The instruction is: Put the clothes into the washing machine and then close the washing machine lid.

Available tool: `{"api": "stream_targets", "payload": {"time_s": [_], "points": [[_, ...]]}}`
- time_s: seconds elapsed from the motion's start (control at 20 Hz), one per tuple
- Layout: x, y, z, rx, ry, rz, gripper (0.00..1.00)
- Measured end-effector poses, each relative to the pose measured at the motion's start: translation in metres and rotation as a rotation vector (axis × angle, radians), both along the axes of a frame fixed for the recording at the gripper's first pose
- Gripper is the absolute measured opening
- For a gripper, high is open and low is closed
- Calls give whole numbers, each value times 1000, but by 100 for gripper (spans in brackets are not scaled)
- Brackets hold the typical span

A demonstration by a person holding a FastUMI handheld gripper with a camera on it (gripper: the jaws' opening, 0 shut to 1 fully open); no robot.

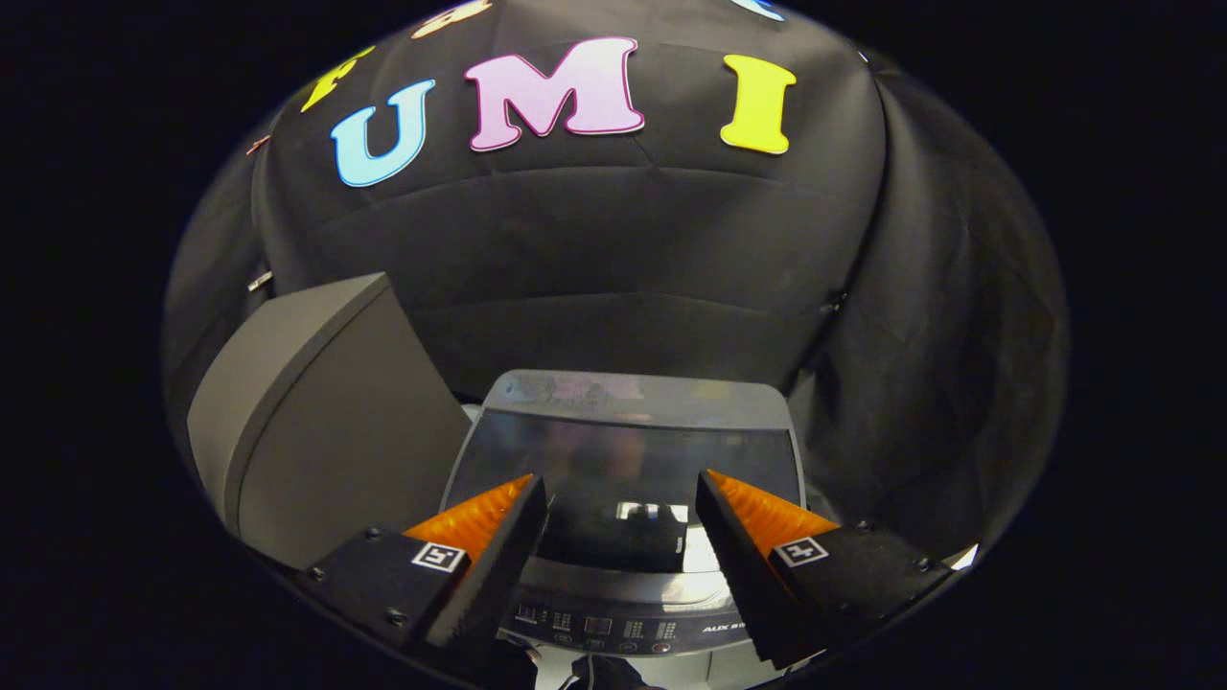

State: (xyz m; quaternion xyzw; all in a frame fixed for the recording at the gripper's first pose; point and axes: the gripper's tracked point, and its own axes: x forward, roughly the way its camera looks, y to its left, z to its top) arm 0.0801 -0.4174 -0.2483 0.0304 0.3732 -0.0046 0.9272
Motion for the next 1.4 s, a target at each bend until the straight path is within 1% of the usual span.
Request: {"api": "stream_targets", "payload": {"time_s": [0.1, 0.35, 0.65, 0.95, 1.15, 1.25, 1.3, 1.4], "points": [[-3, 6, 6, 4, -19, 4, 100], [19, 19, 52, -1, -156, -4, 100], [33, 31, 120, -47, -342, -75, 100], [28, 71, 167, -101, -457, -116, 100], [18, 110, 198, -87, -520, -136, 99], [12, 136, 221, -78, -569, -151, 99], [7, 157, 232, -55, -597, -153, 100], [-4, 214, 253, -31, -656, -124, 99]]}}
